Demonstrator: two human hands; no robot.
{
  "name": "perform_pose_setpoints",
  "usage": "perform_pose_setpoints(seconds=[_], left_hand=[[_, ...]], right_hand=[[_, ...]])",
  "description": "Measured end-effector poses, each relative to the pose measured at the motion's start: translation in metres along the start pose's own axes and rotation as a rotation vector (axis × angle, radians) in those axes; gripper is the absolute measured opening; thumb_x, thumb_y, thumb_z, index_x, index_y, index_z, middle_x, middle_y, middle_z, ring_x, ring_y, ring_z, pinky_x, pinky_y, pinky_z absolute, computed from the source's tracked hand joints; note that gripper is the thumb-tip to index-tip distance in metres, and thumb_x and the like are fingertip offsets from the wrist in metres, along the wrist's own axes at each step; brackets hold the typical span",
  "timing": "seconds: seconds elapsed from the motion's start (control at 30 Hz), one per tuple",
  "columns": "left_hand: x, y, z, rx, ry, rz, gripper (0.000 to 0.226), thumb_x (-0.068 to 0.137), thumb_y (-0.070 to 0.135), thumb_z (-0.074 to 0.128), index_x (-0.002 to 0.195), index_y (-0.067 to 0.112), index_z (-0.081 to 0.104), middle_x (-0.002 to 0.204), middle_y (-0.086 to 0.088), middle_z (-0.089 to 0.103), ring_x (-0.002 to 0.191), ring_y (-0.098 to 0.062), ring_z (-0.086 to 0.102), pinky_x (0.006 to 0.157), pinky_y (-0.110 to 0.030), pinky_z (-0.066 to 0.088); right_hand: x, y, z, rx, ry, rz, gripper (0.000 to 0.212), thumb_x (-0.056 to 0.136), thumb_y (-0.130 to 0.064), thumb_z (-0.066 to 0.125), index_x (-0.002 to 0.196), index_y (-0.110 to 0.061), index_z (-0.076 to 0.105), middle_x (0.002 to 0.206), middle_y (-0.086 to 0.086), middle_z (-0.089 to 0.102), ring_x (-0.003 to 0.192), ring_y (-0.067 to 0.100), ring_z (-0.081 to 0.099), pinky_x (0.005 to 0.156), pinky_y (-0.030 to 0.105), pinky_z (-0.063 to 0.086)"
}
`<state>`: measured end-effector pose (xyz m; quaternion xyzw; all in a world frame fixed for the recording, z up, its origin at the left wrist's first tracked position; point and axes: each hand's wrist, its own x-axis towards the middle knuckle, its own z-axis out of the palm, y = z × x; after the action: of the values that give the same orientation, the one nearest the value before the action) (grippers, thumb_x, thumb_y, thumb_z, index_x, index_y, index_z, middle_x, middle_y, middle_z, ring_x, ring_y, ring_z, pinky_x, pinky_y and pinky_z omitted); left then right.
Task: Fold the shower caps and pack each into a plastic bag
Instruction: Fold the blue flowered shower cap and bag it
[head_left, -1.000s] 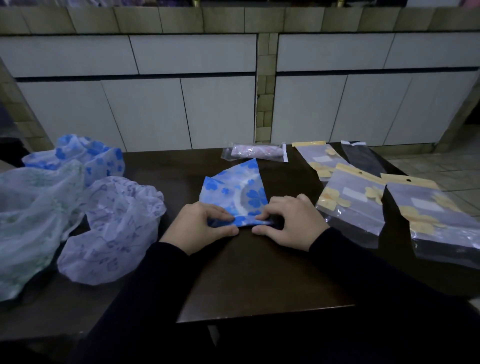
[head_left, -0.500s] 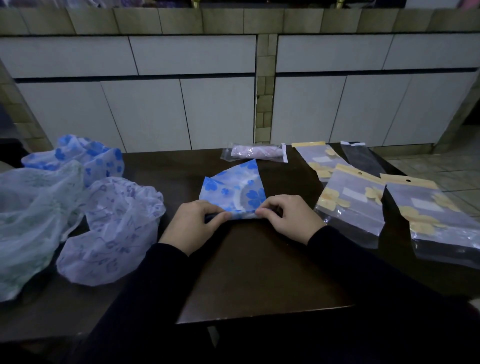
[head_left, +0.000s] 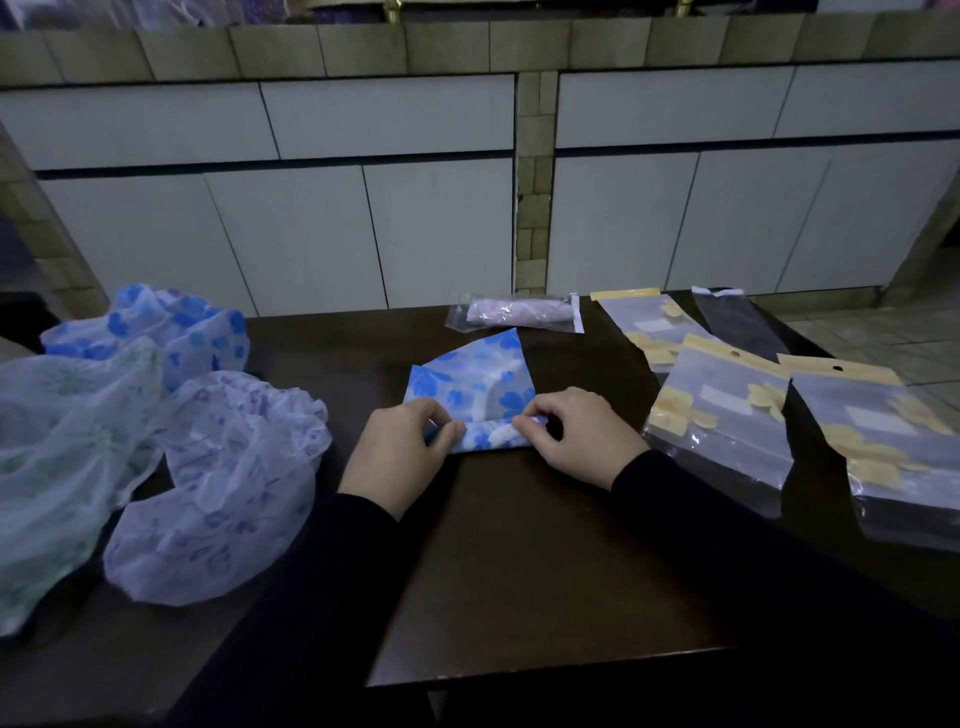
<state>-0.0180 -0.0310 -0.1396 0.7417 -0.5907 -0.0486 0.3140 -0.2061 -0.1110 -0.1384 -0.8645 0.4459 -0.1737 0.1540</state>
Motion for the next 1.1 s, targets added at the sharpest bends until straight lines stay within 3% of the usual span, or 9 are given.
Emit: perform_pose_setpoints(seconds=[0.1, 0.2, 0.37, 0.5, 0.6, 0.77, 0.9, 1.1], left_hand=[[0.0, -0.001, 0.004, 0.015, 0.035, 0.019, 0.014, 0.086, 0.034, 0.068, 0.083, 0.021, 0.067, 0.085, 0.003, 0.057, 0.086, -0.015, 0.056, 0.07, -0.021, 0.033], [-0.001, -0.001, 0.006, -0.002, 0.092, 0.099, 0.011, 0.085, 0.026, 0.07, 0.085, 0.015, 0.067, 0.09, 0.005, 0.048, 0.084, -0.012, 0.052, 0.075, -0.021, 0.036], [-0.001, -0.003, 0.007, 0.013, 0.08, 0.181, 0.007, 0.086, 0.019, 0.069, 0.081, 0.015, 0.071, 0.088, 0.004, 0.059, 0.09, -0.019, 0.053, 0.083, -0.033, 0.044], [-0.003, -0.006, 0.006, -0.001, 0.057, 0.154, 0.014, 0.089, 0.028, 0.065, 0.085, 0.017, 0.074, 0.089, 0.006, 0.061, 0.091, -0.017, 0.055, 0.083, -0.029, 0.043], [-0.007, -0.005, 0.002, -0.009, 0.023, 0.111, 0.027, 0.076, 0.045, 0.075, 0.091, 0.022, 0.075, 0.094, 0.009, 0.063, 0.095, -0.009, 0.054, 0.085, -0.021, 0.039], [-0.005, -0.003, 0.0, -0.024, -0.015, 0.026, 0.033, 0.072, 0.04, 0.08, 0.097, 0.018, 0.077, 0.102, 0.005, 0.066, 0.102, -0.009, 0.058, 0.09, -0.015, 0.037], [-0.004, -0.004, -0.001, -0.031, -0.037, 0.032, 0.027, 0.075, 0.037, 0.079, 0.095, 0.02, 0.077, 0.1, 0.007, 0.066, 0.102, -0.011, 0.058, 0.095, -0.024, 0.042], [-0.006, -0.001, -0.004, -0.002, 0.009, 0.067, 0.024, 0.083, 0.041, 0.07, 0.094, 0.02, 0.075, 0.097, 0.003, 0.067, 0.096, -0.013, 0.058, 0.087, -0.026, 0.044]], right_hand=[[-0.002, 0.003, 0.001, -0.052, 0.074, -0.042, 0.02, 0.093, -0.045, 0.053, 0.1, -0.029, 0.063, 0.089, -0.009, 0.049, 0.088, 0.008, 0.045, 0.084, 0.027, 0.039], [-0.004, 0.002, -0.001, -0.026, 0.169, -0.094, 0.015, 0.09, -0.042, 0.06, 0.1, -0.031, 0.06, 0.091, -0.01, 0.045, 0.087, 0.006, 0.042, 0.076, 0.021, 0.037], [-0.004, 0.0, -0.002, -0.011, 0.119, -0.126, 0.015, 0.091, -0.035, 0.06, 0.102, -0.029, 0.069, 0.1, -0.011, 0.055, 0.096, 0.005, 0.046, 0.085, 0.022, 0.042], [-0.003, 0.003, -0.002, 0.031, 0.081, -0.114, 0.02, 0.092, -0.033, 0.06, 0.107, -0.028, 0.071, 0.098, -0.013, 0.057, 0.097, 0.004, 0.051, 0.088, 0.024, 0.045], [-0.004, 0.005, -0.004, -0.001, 0.033, -0.104, 0.025, 0.092, -0.039, 0.058, 0.111, -0.03, 0.07, 0.099, -0.013, 0.056, 0.099, 0.005, 0.051, 0.089, 0.027, 0.045], [-0.01, 0.011, -0.007, -0.066, -0.053, -0.1, 0.041, 0.089, -0.048, 0.057, 0.127, -0.032, 0.06, 0.102, -0.012, 0.053, 0.099, 0.005, 0.048, 0.089, 0.029, 0.046], [-0.01, 0.009, -0.008, -0.075, -0.016, -0.101, 0.037, 0.09, -0.047, 0.057, 0.124, -0.033, 0.062, 0.099, -0.013, 0.054, 0.096, 0.006, 0.048, 0.087, 0.029, 0.046], [-0.008, 0.006, -0.006, -0.062, 0.058, -0.092, 0.033, 0.093, -0.047, 0.052, 0.116, -0.03, 0.068, 0.095, -0.009, 0.06, 0.091, 0.008, 0.052, 0.083, 0.031, 0.048]])
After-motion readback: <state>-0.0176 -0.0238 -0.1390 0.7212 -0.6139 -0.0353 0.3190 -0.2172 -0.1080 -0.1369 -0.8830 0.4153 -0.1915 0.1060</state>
